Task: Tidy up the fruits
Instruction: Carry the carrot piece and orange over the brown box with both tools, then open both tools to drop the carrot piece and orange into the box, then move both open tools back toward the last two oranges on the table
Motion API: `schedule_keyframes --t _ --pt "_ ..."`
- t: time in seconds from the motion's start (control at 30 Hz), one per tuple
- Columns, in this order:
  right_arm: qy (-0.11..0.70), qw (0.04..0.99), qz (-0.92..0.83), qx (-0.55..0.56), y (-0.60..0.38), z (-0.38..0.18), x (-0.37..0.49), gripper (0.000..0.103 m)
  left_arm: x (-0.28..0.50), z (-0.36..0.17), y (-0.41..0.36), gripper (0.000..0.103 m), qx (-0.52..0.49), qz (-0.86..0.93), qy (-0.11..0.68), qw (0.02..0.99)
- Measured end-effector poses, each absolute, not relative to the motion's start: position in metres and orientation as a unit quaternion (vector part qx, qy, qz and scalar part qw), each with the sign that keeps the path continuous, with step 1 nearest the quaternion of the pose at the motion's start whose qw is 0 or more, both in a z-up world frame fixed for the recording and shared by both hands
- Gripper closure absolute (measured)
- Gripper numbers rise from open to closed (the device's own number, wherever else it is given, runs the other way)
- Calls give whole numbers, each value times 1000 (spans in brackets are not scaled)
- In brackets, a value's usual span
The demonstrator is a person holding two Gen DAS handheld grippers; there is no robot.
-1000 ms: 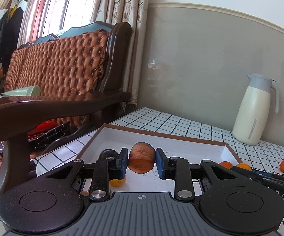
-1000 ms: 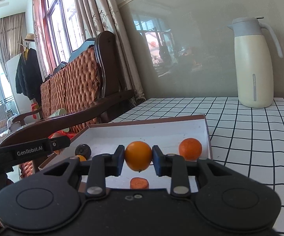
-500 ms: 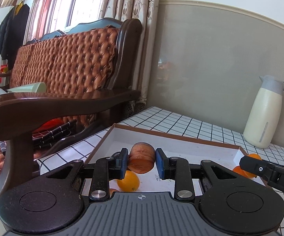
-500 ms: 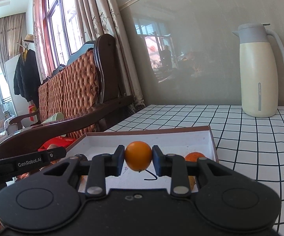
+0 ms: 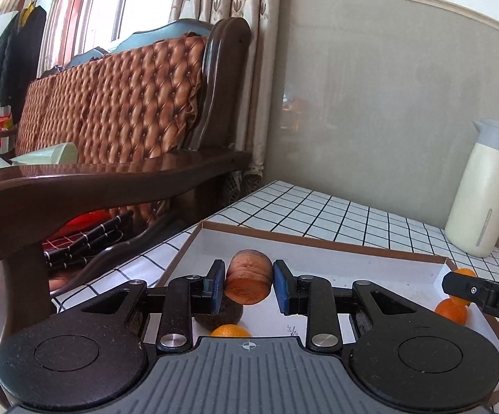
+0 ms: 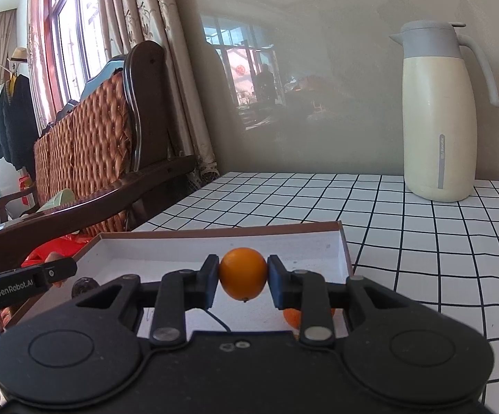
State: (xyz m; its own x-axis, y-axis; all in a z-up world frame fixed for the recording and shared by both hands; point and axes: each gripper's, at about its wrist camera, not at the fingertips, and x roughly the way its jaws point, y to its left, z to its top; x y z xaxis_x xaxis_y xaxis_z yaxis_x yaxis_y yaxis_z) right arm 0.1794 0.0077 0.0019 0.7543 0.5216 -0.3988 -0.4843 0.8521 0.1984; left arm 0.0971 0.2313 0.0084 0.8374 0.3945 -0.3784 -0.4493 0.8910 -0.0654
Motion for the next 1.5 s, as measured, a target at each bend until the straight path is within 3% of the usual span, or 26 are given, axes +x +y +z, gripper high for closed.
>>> schedule_keyframes --t 0.4,0.47,0.5,0.53,0.6,0.63,0.67,1.03,1.5 --pt "233 941 244 34 17 -3 207 81 140 -2 252 72 -82 219 198 952" --pt "233 943 235 29 18 -5 210 77 146 -5 253 72 -82 216 208 951" --pt "234 944 230 29 18 -5 211 62 148 -5 254 72 -82 215 211 950" --pt "234 945 228 37 17 -4 211 34 148 -4 254 70 -86 214 210 950" --pt "208 951 220 55 9 3 202 7 145 -1 254 23 -100 213 212 949" --pt "190 956 214 61 5 8 196 6 139 3 252 1 -103 221 197 950" --pt "177 958 217 66 1 11 190 6 133 8 248 0 -93 225 179 953" --pt "159 943 271 110 -33 33 169 6 79 46 220 0 -41 265 135 954" --pt "180 937 277 110 -74 33 137 6 50 33 171 0 -63 223 164 959"
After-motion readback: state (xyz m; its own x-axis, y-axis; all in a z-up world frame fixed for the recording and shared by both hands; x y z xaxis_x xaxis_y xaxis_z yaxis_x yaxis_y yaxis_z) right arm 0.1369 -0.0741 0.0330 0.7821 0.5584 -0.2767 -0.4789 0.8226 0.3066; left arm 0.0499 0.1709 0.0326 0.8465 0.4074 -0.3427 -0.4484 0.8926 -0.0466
